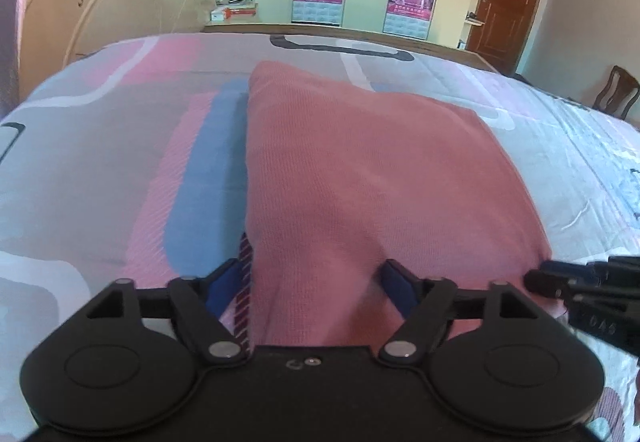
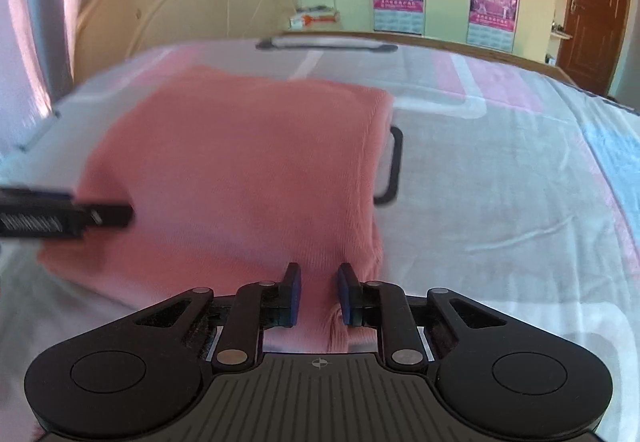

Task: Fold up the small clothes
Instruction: 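Fold the held end over the sweatshirt with the right tool and open it, then press and smooth the folded sweatshirt with both open tools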

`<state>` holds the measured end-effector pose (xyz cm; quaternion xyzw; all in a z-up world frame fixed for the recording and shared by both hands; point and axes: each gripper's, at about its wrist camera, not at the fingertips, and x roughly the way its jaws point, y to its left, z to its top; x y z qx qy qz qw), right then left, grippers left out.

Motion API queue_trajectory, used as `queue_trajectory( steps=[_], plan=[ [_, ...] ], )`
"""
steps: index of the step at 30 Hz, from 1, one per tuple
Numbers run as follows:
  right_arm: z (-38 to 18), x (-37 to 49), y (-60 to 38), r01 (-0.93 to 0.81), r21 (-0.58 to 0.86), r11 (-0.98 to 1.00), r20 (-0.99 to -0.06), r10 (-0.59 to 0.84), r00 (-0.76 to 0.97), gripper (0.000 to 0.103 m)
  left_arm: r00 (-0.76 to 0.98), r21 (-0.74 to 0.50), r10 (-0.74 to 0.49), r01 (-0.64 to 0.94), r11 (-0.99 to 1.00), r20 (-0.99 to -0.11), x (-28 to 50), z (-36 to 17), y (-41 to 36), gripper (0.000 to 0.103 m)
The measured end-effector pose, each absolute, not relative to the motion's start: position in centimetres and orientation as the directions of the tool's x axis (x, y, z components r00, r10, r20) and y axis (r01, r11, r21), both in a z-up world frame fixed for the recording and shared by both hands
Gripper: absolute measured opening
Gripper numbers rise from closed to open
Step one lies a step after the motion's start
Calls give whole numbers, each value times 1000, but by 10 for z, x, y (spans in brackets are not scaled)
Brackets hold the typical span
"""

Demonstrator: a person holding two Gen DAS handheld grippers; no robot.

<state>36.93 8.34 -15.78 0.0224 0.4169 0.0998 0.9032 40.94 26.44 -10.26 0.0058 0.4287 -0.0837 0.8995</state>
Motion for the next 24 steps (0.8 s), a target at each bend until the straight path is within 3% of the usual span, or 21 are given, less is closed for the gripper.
queue_trajectory(
  steps=[5, 9, 11, 14, 15, 20, 24],
  plan=[
    [-164, 374, 81, -134, 147, 980, -742, 199, 640, 19, 598, -34, -117, 149, 988, -793, 414, -107, 261, 88],
    [-162, 374, 79, -132, 157, 979, -747, 205, 632, 20, 598, -22, -94, 127, 992, -796, 410, -96, 260, 103],
    [-156, 378, 75, -110, 209, 972, -759, 233, 608, 24, 594, -30, -97, 122, 992, -799, 407, -89, 260, 102],
    [-147, 377, 73, -108, 279, 954, -757, 288, 587, 48, 585, -31, -86, 104, 994, -806, 401, -82, 258, 103],
    [-146, 376, 75, -115, 280, 953, -758, 293, 583, 51, 576, -23, -74, 95, 995, -814, 400, -81, 256, 102],
    [-149, 378, 89, -133, 195, 972, -789, 236, 567, 51, 562, 37, -23, 97, 995, -827, 394, -84, 247, 102],
    [-121, 370, 92, -175, 140, 975, -728, 221, 648, 51, 596, 29, -45, 114, 993, -801, 394, -71, 243, 102]
  ],
)
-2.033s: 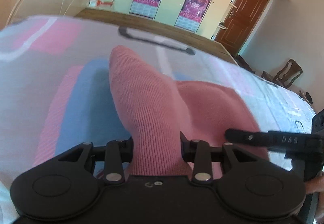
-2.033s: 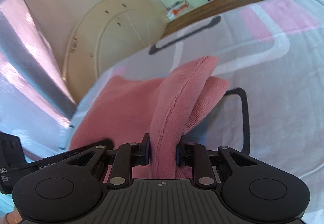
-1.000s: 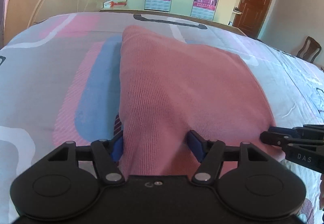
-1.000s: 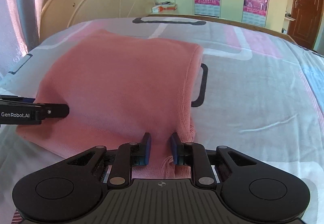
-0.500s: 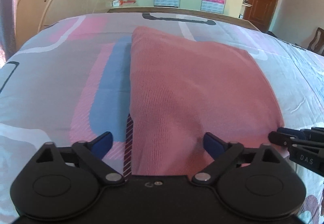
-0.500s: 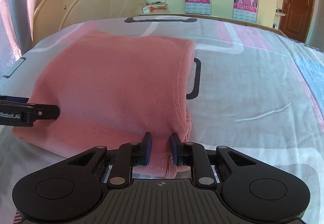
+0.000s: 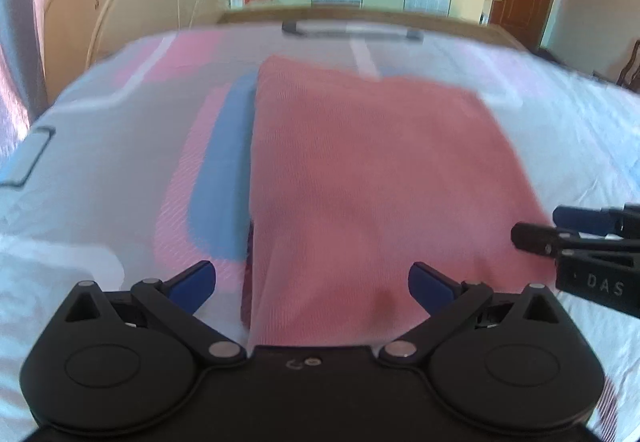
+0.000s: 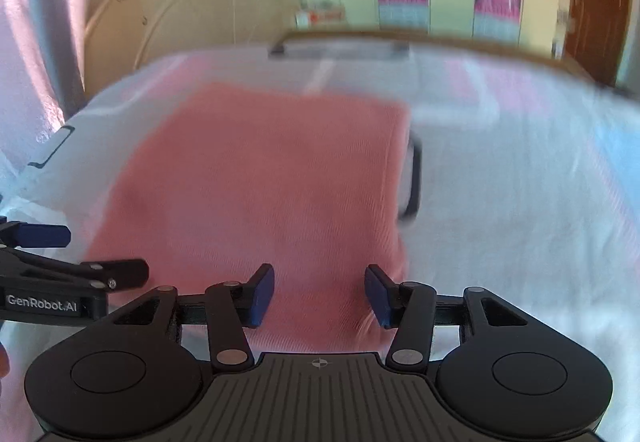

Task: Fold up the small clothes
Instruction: 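Press and smooth the folded sweatshirt with both open tools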

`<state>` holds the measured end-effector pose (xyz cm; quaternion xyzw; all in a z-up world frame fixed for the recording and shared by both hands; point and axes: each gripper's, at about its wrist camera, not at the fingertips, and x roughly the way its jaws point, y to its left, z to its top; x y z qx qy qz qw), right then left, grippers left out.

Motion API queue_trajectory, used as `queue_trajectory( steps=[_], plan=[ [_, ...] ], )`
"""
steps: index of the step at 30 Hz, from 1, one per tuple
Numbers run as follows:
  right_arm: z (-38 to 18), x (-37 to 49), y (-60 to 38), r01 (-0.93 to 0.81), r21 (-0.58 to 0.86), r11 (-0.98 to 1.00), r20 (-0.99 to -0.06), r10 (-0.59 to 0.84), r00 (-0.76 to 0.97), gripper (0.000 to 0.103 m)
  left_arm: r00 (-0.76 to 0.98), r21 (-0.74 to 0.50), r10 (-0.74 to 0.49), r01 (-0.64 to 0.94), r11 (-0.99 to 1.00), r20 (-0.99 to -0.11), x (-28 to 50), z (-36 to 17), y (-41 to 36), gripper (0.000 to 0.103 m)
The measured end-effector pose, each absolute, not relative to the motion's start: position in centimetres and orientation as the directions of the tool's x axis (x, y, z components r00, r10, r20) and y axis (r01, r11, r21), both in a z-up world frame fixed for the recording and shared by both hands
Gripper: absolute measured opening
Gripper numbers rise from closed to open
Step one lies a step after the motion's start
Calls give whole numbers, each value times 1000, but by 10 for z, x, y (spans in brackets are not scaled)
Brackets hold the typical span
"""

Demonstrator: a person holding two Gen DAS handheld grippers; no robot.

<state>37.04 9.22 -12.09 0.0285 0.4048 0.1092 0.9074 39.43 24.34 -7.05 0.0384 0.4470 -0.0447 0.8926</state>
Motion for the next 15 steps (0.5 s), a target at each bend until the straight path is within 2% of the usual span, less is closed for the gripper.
queue_trajectory(
  steps=[2, 6, 8, 10, 15],
  plan=[
    [-112, 379, 89, -176, 95, 980, -715, 190, 673, 50, 645, 11, -66, 115, 993, -761, 400, -59, 243, 102],
    [-107, 411, 82, -140, 91, 986, -694, 164, 701, 50, 707, -19, -139, 174, 984, -694, 427, -51, 236, 102],
    [-112, 429, 85, -137, 81, 987, -692, 155, 705, 50, 697, -28, -173, 214, 976, -696, 447, -57, 231, 97],
    [-121, 447, 87, -128, 89, 988, -699, 153, 699, 48, 676, -32, -182, 228, 973, -714, 467, -67, 227, 83],
    [-139, 485, 90, -98, 86, 991, -714, 130, 688, 46, 658, 1, -165, 245, 969, -735, 496, -97, 226, 79]
  ],
)
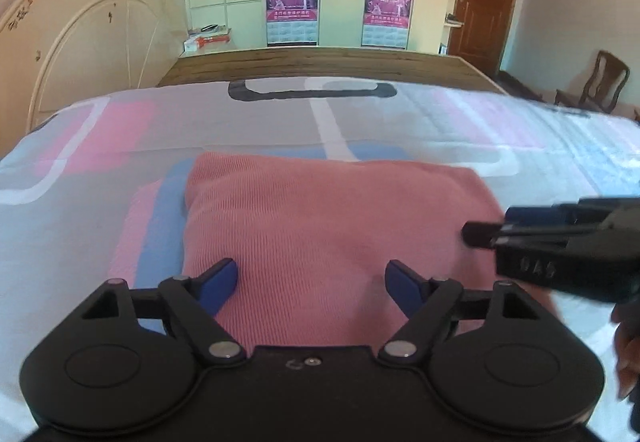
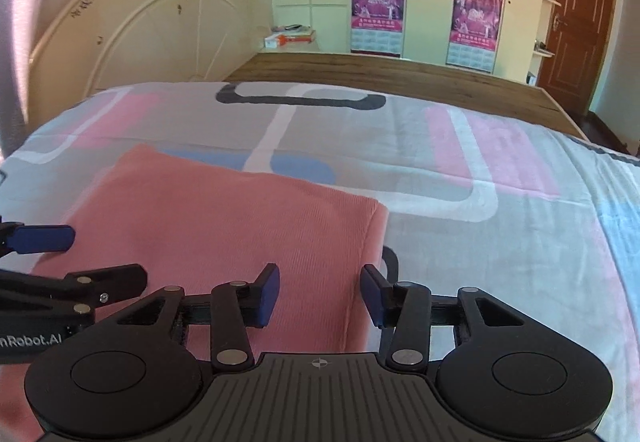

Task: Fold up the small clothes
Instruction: 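Press and smooth the folded sweatshirt with both open tools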

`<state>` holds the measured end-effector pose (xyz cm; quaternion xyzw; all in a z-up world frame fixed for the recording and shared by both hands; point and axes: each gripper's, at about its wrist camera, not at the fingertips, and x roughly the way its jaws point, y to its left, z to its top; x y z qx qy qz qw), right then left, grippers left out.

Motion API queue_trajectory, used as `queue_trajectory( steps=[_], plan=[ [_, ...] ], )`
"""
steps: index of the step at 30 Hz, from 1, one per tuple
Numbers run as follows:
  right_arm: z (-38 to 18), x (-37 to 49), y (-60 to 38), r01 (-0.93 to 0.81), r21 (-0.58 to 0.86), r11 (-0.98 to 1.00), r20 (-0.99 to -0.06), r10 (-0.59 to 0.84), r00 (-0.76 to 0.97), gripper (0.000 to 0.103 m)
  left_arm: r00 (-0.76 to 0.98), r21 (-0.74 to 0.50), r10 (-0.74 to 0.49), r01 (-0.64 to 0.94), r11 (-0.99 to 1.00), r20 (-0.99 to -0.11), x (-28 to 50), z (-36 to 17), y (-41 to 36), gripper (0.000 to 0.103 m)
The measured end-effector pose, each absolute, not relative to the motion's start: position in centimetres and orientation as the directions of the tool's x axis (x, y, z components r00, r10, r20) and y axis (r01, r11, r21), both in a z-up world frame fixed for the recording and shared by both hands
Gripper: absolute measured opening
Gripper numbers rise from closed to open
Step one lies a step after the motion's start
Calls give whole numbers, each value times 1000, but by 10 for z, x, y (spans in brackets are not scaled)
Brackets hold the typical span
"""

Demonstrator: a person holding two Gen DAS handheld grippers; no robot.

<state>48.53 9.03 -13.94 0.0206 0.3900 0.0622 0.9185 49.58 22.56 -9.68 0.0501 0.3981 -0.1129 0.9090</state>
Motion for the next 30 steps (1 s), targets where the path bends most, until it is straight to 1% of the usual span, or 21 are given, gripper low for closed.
queue_trajectory(
  steps=[4, 8, 10, 12, 13, 18, 20, 24, 26, 28, 30],
  plan=[
    [-158, 503, 89, -89, 50, 995, -741, 96, 665, 45, 667, 42, -144, 254, 966, -731, 500, -104, 223, 79],
    [-165, 508, 82, -84, 72, 994, -749, 109, 654, 46, 668, 33, -139, 239, 971, -731, 500, -100, 224, 81],
    [-157, 502, 80, -91, 73, 993, -739, 115, 664, 46, 663, 15, -152, 239, 971, -733, 500, -95, 225, 92],
    [-148, 493, 81, -92, 70, 993, -723, 114, 681, 46, 655, 14, -145, 231, 973, -742, 500, -92, 224, 100],
    [-143, 486, 79, -93, 84, 992, -715, 125, 687, 46, 652, 12, -141, 225, 974, -745, 499, -91, 224, 102],
    [-129, 444, 77, -120, 88, 989, -702, 147, 697, 46, 642, 4, -123, 193, 981, -757, 487, -84, 225, 102],
    [-130, 427, 76, -131, 102, 986, -708, 164, 687, 46, 637, 0, -113, 175, 985, -762, 480, -80, 225, 102],
    [-145, 404, 79, -133, 54, 990, -744, 128, 656, 46, 611, -12, -87, 127, 992, -787, 467, -74, 227, 102],
    [-149, 397, 76, -125, 63, 990, -753, 129, 645, 46, 604, -13, -76, 108, 994, -793, 456, -70, 227, 102],
    [-144, 391, 74, -122, 71, 990, -748, 134, 650, 46, 614, 8, -59, 106, 994, -787, 444, -65, 225, 102],
    [-133, 380, 71, -124, 103, 987, -728, 159, 667, 46, 630, 54, -41, 131, 990, -776, 428, -58, 220, 102]
  ],
)
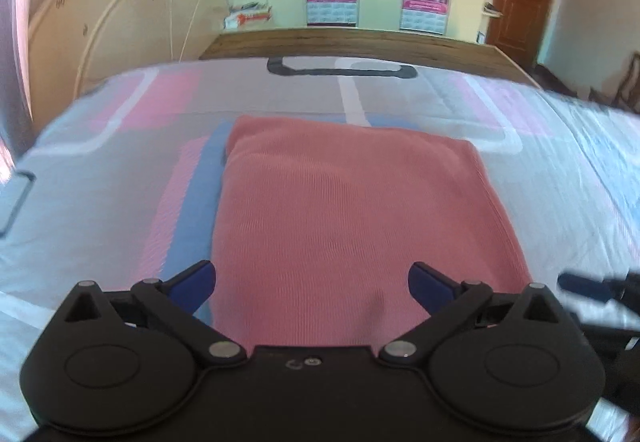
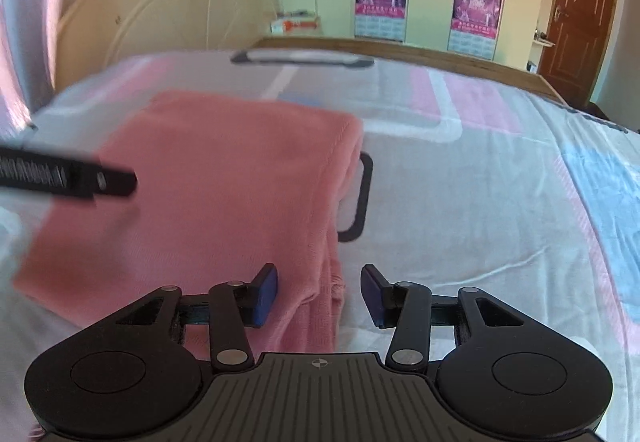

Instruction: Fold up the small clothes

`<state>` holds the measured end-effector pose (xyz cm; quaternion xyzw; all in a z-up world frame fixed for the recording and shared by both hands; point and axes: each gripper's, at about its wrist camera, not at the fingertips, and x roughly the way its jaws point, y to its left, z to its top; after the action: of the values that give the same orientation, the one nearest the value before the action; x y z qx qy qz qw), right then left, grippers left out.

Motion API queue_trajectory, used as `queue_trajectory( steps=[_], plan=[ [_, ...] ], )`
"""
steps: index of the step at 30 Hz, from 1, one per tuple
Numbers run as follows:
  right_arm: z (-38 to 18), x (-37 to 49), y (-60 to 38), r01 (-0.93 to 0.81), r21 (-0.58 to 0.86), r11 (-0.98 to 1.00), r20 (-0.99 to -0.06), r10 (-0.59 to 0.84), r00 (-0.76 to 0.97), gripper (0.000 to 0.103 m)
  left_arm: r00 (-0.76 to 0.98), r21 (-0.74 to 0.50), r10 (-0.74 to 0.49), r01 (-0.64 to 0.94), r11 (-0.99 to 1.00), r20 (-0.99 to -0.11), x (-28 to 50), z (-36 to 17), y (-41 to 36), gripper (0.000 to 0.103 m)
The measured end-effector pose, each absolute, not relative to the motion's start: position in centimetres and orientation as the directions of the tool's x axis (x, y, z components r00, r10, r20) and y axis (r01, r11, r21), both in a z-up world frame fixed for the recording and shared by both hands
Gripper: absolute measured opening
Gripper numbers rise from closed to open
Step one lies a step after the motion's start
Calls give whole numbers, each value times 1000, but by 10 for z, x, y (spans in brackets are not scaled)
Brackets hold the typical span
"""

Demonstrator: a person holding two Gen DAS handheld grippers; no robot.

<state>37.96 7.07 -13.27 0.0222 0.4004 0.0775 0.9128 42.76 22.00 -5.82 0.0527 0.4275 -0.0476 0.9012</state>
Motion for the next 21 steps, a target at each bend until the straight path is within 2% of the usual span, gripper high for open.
queue_trajectory(
  steps=[3, 4, 6, 10, 15, 21],
  plan=[
    [-114, 358, 68, -143, 145, 979, -699, 203, 686, 50, 661, 103, -37, 172, 980, -750, 399, -45, 211, 102],
    [-108, 349, 68, -152, 151, 977, -693, 215, 688, 53, 670, 103, -40, 173, 980, -741, 388, -39, 210, 102],
    [-98, 329, 66, -171, 166, 971, -685, 238, 688, 65, 675, 82, -61, 177, 981, -736, 367, -28, 208, 102],
    [-74, 288, 65, -209, 173, 962, -665, 271, 696, 72, 683, 84, -50, 161, 983, -728, 328, -10, 202, 102],
    [-48, 228, 56, -242, 196, 950, -647, 311, 696, 92, 695, 106, -20, 138, 985, -719, 273, 12, 195, 102],
    [-17, 156, 51, -255, 183, 949, -621, 313, 718, 103, 748, 169, 27, 114, 979, -663, 207, 41, 185, 102]
  ],
)
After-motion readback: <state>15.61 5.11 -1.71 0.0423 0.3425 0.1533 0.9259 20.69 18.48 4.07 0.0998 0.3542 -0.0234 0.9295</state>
